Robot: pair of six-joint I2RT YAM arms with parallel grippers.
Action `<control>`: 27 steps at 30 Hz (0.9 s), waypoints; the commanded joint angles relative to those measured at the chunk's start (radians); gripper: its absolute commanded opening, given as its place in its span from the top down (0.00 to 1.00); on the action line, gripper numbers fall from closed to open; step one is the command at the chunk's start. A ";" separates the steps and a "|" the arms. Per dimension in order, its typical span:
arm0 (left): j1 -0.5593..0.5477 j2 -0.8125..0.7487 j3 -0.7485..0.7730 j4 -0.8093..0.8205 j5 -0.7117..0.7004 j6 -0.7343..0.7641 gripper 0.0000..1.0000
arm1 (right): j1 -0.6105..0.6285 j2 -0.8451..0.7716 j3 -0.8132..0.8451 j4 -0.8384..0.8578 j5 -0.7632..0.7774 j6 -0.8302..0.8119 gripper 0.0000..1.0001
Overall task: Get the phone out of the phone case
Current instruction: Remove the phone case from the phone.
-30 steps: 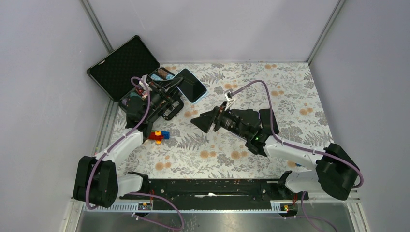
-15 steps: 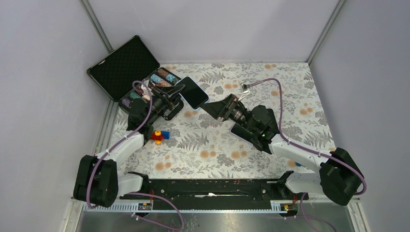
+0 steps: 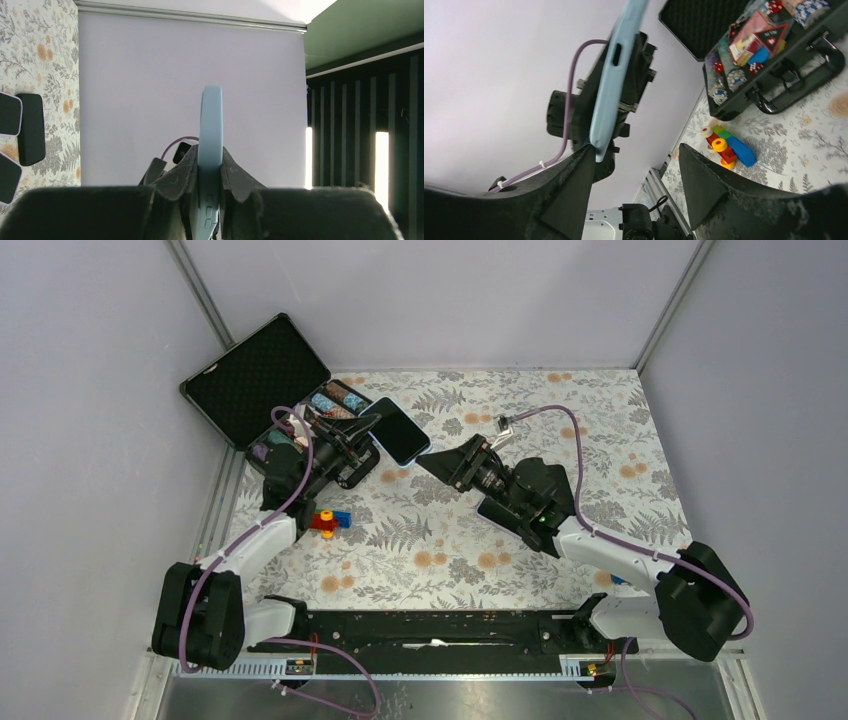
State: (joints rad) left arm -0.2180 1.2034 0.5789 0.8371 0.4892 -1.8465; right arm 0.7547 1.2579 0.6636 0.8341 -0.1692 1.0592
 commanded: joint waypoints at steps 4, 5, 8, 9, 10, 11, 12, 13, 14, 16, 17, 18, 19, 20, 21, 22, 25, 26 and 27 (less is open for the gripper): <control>0.001 -0.048 0.051 0.122 0.008 -0.020 1.00 | -0.012 0.046 0.003 -0.055 0.055 0.052 0.33; 0.000 -0.049 0.053 0.124 0.009 -0.020 1.00 | -0.013 0.049 0.004 -0.059 0.057 0.055 0.33; 0.000 -0.051 0.055 0.127 0.009 -0.019 1.00 | -0.013 0.052 0.006 -0.066 0.057 0.058 0.33; 0.000 -0.053 0.055 0.129 0.010 -0.018 1.00 | -0.015 0.053 0.008 -0.066 0.055 0.058 0.33; 0.000 -0.053 0.056 0.130 0.011 -0.015 1.00 | -0.014 0.056 0.011 -0.064 0.048 0.056 0.34; 0.000 -0.054 0.055 0.137 0.011 -0.012 1.00 | -0.014 0.059 0.016 -0.063 0.040 0.058 0.36; -0.002 -0.055 0.051 0.151 0.001 -0.007 1.00 | -0.014 0.064 0.024 -0.059 0.027 0.060 0.38; -0.008 -0.062 0.046 0.158 -0.013 0.001 1.00 | -0.015 0.072 0.029 -0.047 0.014 0.067 0.41; -0.016 -0.072 0.042 0.154 -0.025 0.016 1.00 | -0.014 0.080 0.036 -0.037 0.004 0.072 0.45; -0.023 -0.090 0.036 0.135 -0.041 0.056 1.00 | -0.014 0.101 0.050 -0.016 -0.014 0.079 0.51; -0.025 -0.099 0.031 0.128 -0.049 0.070 1.00 | -0.014 0.111 0.055 -0.009 -0.019 0.083 0.53; -0.026 -0.106 0.025 0.126 -0.054 0.081 1.00 | -0.014 0.120 0.057 -0.003 -0.021 0.093 0.53; -0.027 -0.115 0.020 0.118 -0.059 0.090 1.00 | -0.014 0.133 0.056 0.010 -0.023 0.102 0.54; -0.027 -0.124 0.020 0.100 -0.060 0.100 1.00 | -0.014 0.143 0.053 0.033 -0.026 0.111 0.54; -0.027 -0.131 0.018 0.080 -0.060 0.111 1.00 | -0.014 0.154 0.050 0.056 -0.029 0.121 0.55; -0.029 -0.137 0.018 0.065 -0.059 0.124 1.00 | -0.015 0.164 0.050 0.082 -0.033 0.131 0.55; -0.029 -0.145 0.011 0.053 -0.060 0.132 1.00 | -0.015 0.198 0.055 0.147 -0.054 0.157 0.57; -0.029 -0.144 0.009 0.056 -0.060 0.129 1.00 | -0.015 0.208 0.058 0.169 -0.060 0.163 0.59; -0.029 -0.142 0.008 0.060 -0.060 0.128 1.00 | -0.015 0.217 0.060 0.186 -0.065 0.170 0.63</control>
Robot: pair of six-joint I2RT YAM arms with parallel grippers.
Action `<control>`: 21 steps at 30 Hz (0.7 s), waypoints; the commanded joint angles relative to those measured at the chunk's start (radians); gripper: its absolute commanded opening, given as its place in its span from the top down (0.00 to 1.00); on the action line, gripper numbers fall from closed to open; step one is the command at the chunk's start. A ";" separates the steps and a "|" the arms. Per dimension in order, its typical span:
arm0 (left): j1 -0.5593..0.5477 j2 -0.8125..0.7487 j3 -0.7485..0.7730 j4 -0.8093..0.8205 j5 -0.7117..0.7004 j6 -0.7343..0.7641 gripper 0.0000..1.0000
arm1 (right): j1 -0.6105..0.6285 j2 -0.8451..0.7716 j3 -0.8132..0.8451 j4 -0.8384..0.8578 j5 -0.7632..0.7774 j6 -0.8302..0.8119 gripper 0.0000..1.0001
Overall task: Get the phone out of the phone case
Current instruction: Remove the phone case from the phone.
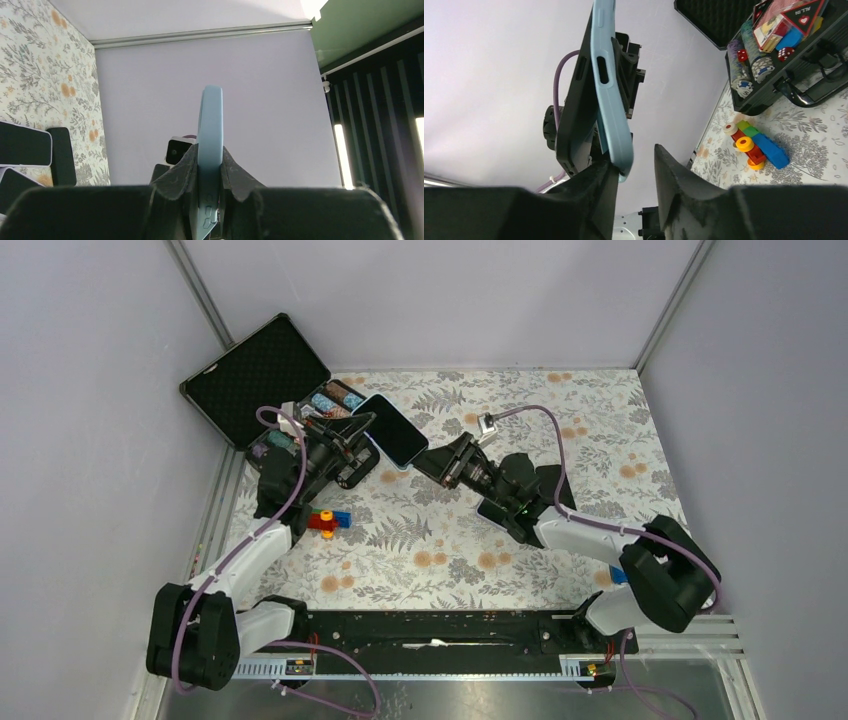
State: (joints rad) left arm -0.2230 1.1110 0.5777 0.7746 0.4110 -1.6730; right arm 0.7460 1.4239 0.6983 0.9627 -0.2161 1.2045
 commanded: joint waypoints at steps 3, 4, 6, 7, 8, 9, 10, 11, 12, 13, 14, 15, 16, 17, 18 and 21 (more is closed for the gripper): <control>-0.024 -0.037 0.016 0.127 0.029 -0.051 1.00 | -0.006 0.078 0.043 0.115 -0.067 0.039 0.74; -0.024 -0.032 0.018 0.129 0.035 -0.052 1.00 | -0.005 0.084 0.053 0.125 -0.089 0.041 0.78; -0.024 -0.015 0.026 0.144 0.045 -0.049 1.00 | -0.006 0.083 0.063 0.104 -0.100 0.041 0.85; -0.024 -0.007 0.032 0.151 0.053 -0.042 1.00 | -0.005 0.078 0.057 0.103 -0.091 0.041 0.86; -0.024 -0.001 0.037 0.154 0.058 -0.033 1.00 | -0.006 0.073 0.049 0.110 -0.084 0.041 0.88; -0.024 0.005 0.042 0.150 0.063 -0.020 1.00 | -0.006 0.068 0.041 0.117 -0.075 0.038 0.91; -0.024 0.010 0.048 0.142 0.070 -0.006 1.00 | -0.007 0.061 0.037 0.118 -0.073 0.034 0.94; -0.024 0.015 0.049 0.131 0.074 0.014 0.99 | -0.006 0.054 0.034 0.114 -0.071 0.030 1.00; -0.024 0.018 0.050 0.123 0.077 0.027 0.96 | -0.007 0.046 0.030 0.110 -0.068 0.027 1.00; -0.023 0.021 0.051 0.111 0.080 0.042 0.94 | -0.007 0.036 0.025 0.107 -0.064 0.022 1.00; -0.024 0.024 0.050 0.103 0.085 0.061 0.91 | -0.009 0.026 0.017 0.099 -0.060 0.016 1.00; -0.024 0.027 0.048 0.110 0.091 0.079 0.88 | -0.010 0.011 0.011 0.084 -0.056 0.009 1.00; -0.024 0.027 0.045 0.111 0.097 0.094 0.83 | -0.013 -0.009 0.009 0.056 -0.054 0.003 1.00; -0.024 0.025 0.038 0.109 0.100 0.107 0.78 | -0.019 -0.033 0.010 -0.013 -0.048 0.002 1.00; -0.023 0.018 0.032 0.106 0.100 0.122 0.70 | -0.025 -0.062 0.013 -0.092 -0.036 0.002 1.00; -0.024 -0.022 0.019 -0.021 0.073 0.226 0.38 | -0.039 -0.153 0.005 -0.252 0.022 -0.051 1.00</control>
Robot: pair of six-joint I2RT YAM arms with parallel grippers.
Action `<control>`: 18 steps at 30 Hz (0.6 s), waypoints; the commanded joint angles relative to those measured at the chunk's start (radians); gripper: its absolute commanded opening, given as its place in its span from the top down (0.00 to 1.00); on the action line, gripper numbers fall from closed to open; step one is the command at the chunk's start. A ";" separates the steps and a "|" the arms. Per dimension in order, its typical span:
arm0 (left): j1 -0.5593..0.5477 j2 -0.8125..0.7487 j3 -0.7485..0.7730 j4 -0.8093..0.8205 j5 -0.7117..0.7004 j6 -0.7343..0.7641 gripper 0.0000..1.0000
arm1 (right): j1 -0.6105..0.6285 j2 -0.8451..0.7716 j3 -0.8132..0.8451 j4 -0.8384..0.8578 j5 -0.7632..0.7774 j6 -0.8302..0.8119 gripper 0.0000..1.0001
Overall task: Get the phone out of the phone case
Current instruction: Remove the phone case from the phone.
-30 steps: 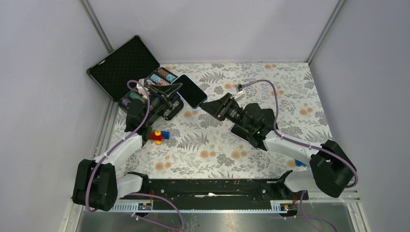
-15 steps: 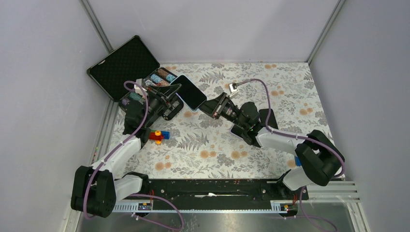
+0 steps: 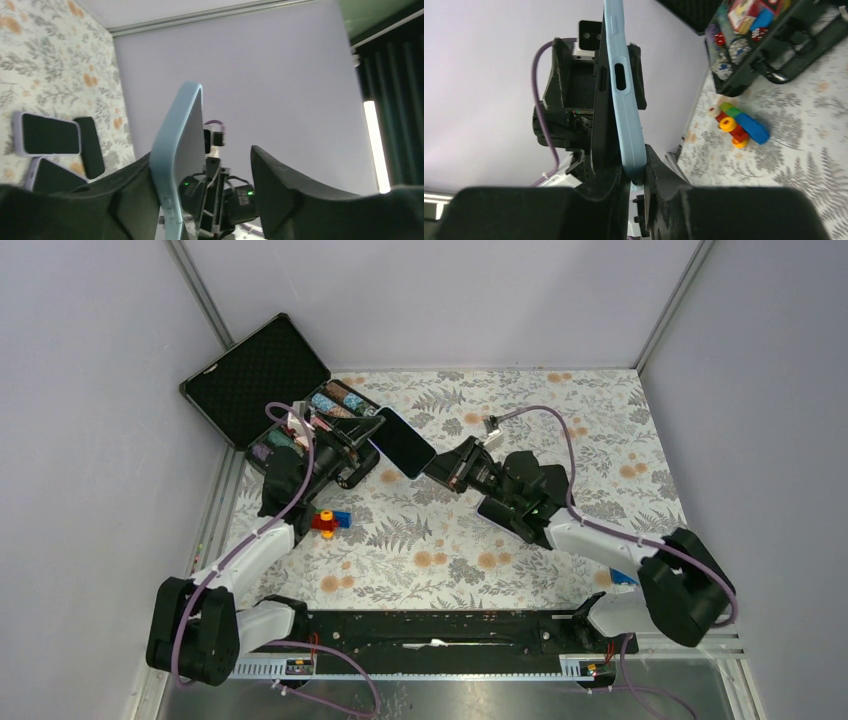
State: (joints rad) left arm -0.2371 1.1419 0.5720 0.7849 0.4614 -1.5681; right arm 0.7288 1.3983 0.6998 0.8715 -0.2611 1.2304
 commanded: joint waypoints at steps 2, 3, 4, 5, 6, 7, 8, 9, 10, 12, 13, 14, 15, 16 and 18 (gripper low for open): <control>-0.010 -0.089 0.023 -0.181 -0.041 0.254 0.18 | -0.029 -0.173 0.008 -0.220 0.074 -0.106 1.00; -0.009 -0.108 0.022 -0.240 -0.066 0.306 0.15 | -0.033 -0.181 0.012 -0.237 0.072 -0.117 1.00; -0.010 -0.123 0.021 -0.299 -0.094 0.353 0.06 | -0.035 -0.194 0.012 -0.246 0.068 -0.123 1.00; -0.010 -0.139 0.026 -0.354 -0.122 0.393 0.02 | -0.038 -0.201 0.013 -0.256 0.067 -0.124 1.00; -0.010 -0.152 0.031 -0.399 -0.149 0.432 0.01 | -0.040 -0.205 0.014 -0.275 0.065 -0.124 1.00; -0.010 -0.169 0.037 -0.448 -0.172 0.468 0.01 | -0.044 -0.207 0.016 -0.292 0.065 -0.128 1.00; -0.010 -0.177 0.040 -0.464 -0.189 0.499 0.01 | -0.044 -0.208 0.019 -0.315 0.067 -0.130 1.00; -0.010 -0.193 0.045 -0.484 -0.202 0.531 0.01 | -0.046 -0.208 0.026 -0.344 0.072 -0.134 1.00; -0.011 -0.204 0.046 -0.486 -0.209 0.554 0.01 | -0.047 -0.207 0.032 -0.369 0.076 -0.139 1.00; -0.043 -0.216 0.049 -0.442 -0.204 0.592 0.07 | -0.048 -0.204 0.049 -0.437 0.103 -0.146 1.00; -0.076 -0.216 0.064 -0.441 -0.208 0.625 0.10 | -0.047 -0.200 0.072 -0.507 0.126 -0.143 1.00; -0.117 -0.215 0.094 -0.470 -0.231 0.680 0.11 | -0.048 -0.193 0.087 -0.557 0.138 -0.143 1.00; -0.167 -0.210 0.131 -0.516 -0.273 0.738 0.12 | -0.047 -0.187 0.093 -0.570 0.146 -0.140 1.00; -0.213 -0.202 0.165 -0.564 -0.321 0.804 0.12 | -0.048 -0.182 0.098 -0.577 0.152 -0.131 1.00; -0.292 -0.180 0.211 -0.612 -0.394 0.906 0.16 | -0.046 -0.170 0.108 -0.587 0.150 -0.123 1.00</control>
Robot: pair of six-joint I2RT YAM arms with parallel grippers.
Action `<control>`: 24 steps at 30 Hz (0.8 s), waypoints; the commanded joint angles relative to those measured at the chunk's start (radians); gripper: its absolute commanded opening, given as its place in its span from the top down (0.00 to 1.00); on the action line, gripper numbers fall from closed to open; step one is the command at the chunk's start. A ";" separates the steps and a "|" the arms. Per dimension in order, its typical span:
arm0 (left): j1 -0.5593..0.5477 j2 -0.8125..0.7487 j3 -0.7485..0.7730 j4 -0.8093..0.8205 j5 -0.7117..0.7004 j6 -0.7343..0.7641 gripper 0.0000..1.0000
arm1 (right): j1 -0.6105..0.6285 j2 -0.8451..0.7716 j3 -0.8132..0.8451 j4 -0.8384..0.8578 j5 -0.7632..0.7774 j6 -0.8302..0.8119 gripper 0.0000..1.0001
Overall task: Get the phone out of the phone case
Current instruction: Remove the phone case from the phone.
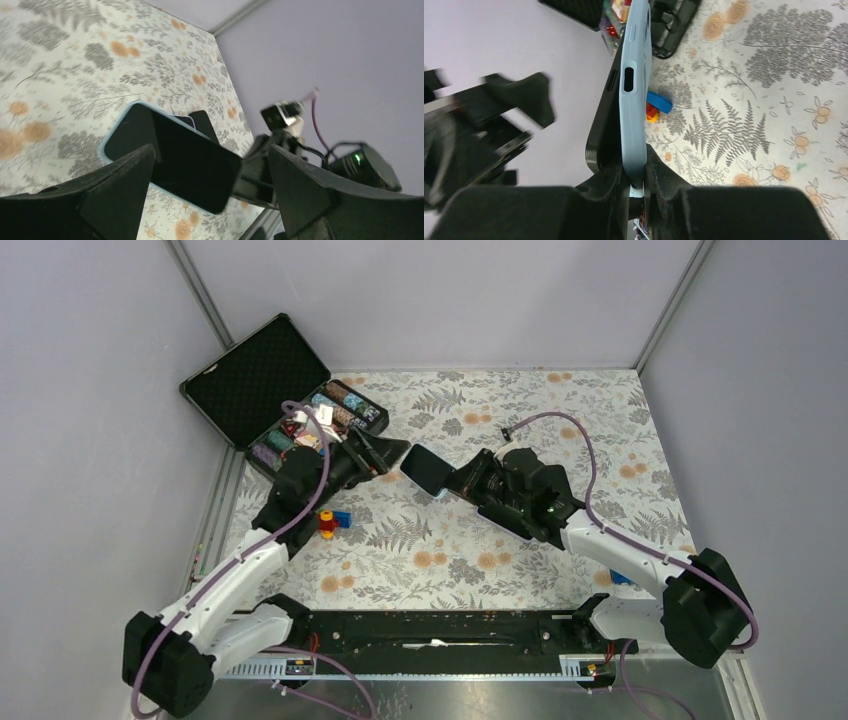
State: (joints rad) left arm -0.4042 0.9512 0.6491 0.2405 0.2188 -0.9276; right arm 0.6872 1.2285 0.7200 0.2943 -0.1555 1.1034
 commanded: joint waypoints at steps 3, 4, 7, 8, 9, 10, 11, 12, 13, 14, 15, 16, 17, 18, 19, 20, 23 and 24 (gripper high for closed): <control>-0.180 0.039 0.144 -0.069 -0.174 0.345 0.27 | -0.006 0.015 0.106 -0.055 0.042 0.009 1.00; -0.209 0.062 0.159 -0.088 -0.167 0.379 0.37 | -0.006 0.020 0.104 -0.065 0.041 0.013 1.00; -0.260 0.102 0.212 -0.153 -0.149 0.445 0.42 | -0.005 0.021 0.095 -0.053 0.040 0.020 1.00; -0.281 0.113 0.230 -0.173 -0.142 0.479 0.42 | -0.005 0.019 0.090 -0.042 0.044 0.028 1.00; -0.305 0.125 0.246 -0.193 -0.139 0.516 0.42 | -0.005 0.017 0.083 -0.033 0.046 0.032 1.00; -0.329 0.137 0.263 -0.222 -0.148 0.553 0.42 | -0.005 0.018 0.081 -0.029 0.048 0.034 1.00; -0.352 0.150 0.279 -0.248 -0.154 0.596 0.42 | -0.005 0.017 0.081 -0.030 0.047 0.033 1.00; -0.374 0.164 0.294 -0.280 -0.165 0.632 0.42 | -0.005 0.016 0.081 -0.032 0.046 0.033 1.00; -0.392 0.179 0.314 -0.312 -0.185 0.660 0.42 | -0.005 0.017 0.082 -0.033 0.044 0.033 1.00; -0.410 0.196 0.328 -0.342 -0.210 0.679 0.42 | -0.005 0.018 0.083 -0.037 0.041 0.033 1.00; -0.423 0.212 0.339 -0.368 -0.256 0.686 0.42 | -0.006 0.019 0.083 -0.038 0.039 0.033 1.00; -0.437 0.226 0.349 -0.389 -0.287 0.693 0.42 | -0.005 0.019 0.083 -0.037 0.037 0.034 1.00; -0.450 0.235 0.355 -0.407 -0.306 0.703 0.42 | -0.005 0.019 0.078 -0.031 0.033 0.039 1.00; -0.462 0.241 0.356 -0.413 -0.323 0.714 0.42 | -0.006 0.019 0.073 -0.023 0.031 0.043 1.00; -0.474 0.245 0.355 -0.415 -0.343 0.724 0.42 | -0.006 0.019 0.069 -0.018 0.029 0.046 1.00; -0.482 0.250 0.354 -0.416 -0.356 0.733 0.42 | -0.006 0.020 0.069 -0.018 0.027 0.049 1.00; -0.503 0.270 0.365 -0.441 -0.403 0.762 0.46 | -0.005 0.024 0.069 -0.015 0.020 0.053 1.00; -0.512 0.277 0.370 -0.458 -0.403 0.781 0.50 | -0.005 0.023 0.068 -0.013 0.019 0.055 1.00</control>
State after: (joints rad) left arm -0.8902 1.2098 0.9646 -0.1745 -0.0902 -0.2337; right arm 0.6861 1.2613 0.7597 0.1734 -0.1223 1.1309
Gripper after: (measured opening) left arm 0.548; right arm 0.185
